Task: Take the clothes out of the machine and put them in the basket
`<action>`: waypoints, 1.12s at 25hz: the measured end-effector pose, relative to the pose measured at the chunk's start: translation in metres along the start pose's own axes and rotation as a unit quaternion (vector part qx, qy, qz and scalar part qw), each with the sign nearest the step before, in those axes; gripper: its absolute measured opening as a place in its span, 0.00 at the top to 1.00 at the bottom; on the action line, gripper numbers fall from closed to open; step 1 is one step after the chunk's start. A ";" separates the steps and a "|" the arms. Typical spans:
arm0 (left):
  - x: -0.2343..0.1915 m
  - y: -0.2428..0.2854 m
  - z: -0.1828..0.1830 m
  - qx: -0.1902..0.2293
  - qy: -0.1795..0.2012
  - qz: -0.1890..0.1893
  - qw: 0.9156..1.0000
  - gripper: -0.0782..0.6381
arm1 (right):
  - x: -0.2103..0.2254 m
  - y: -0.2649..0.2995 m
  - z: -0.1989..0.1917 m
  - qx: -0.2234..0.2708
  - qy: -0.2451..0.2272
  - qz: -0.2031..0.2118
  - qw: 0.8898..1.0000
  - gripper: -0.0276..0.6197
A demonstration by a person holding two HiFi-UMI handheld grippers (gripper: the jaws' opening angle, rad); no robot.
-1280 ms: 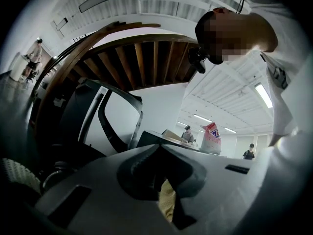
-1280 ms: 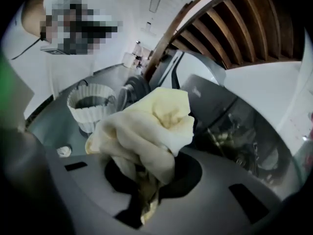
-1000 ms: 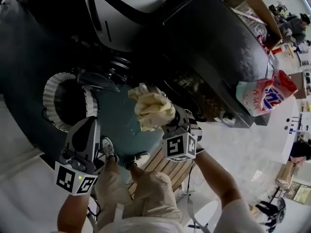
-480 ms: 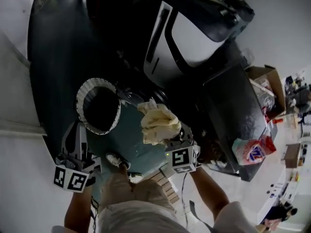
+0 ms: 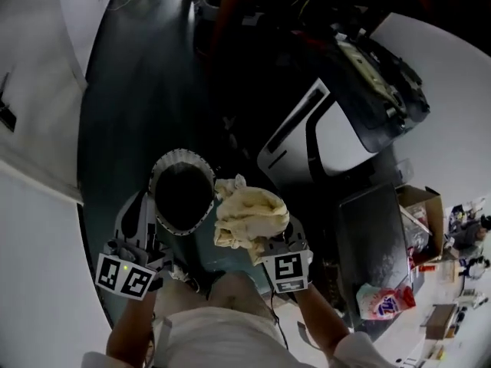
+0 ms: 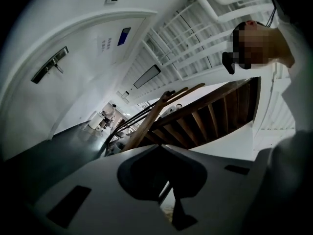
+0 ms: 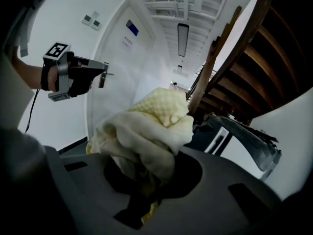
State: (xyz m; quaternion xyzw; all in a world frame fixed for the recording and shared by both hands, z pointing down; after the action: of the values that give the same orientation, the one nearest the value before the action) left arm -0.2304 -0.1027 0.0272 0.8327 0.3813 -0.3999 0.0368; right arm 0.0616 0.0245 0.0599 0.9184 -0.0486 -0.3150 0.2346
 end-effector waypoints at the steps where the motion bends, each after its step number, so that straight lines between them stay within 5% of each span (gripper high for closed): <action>1: -0.004 -0.004 0.001 0.006 0.001 0.013 1.000 0.87 | 0.001 0.008 0.005 0.009 -0.006 0.011 1.000 0.85; 13: -0.010 -0.053 0.019 0.086 0.038 0.173 0.980 0.87 | 0.013 0.113 0.036 0.087 -0.053 0.130 0.986 0.85; 19: -0.035 -0.047 0.007 0.102 0.048 0.210 0.971 0.87 | -0.014 0.168 0.032 0.094 -0.081 0.171 0.977 0.85; 28: -0.126 -0.041 -0.055 0.070 0.028 0.232 0.970 0.87 | -0.084 0.272 -0.003 0.090 -0.111 0.213 0.966 0.85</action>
State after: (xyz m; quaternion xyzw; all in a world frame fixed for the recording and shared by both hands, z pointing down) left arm -0.2716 -0.1301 0.1624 0.9098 0.1495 -0.3826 0.0598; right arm 0.0127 -0.1953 0.2340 0.8633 -0.2972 -0.3521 0.2058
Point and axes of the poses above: the fingertips, and each gripper's own axes: y forward along the fingers, x to its right, z out of its top, the point moved 8 cm from there along -y, backward along the fingers, and after that the axes turned 14 degrees about -y, right-handed, at the moved point
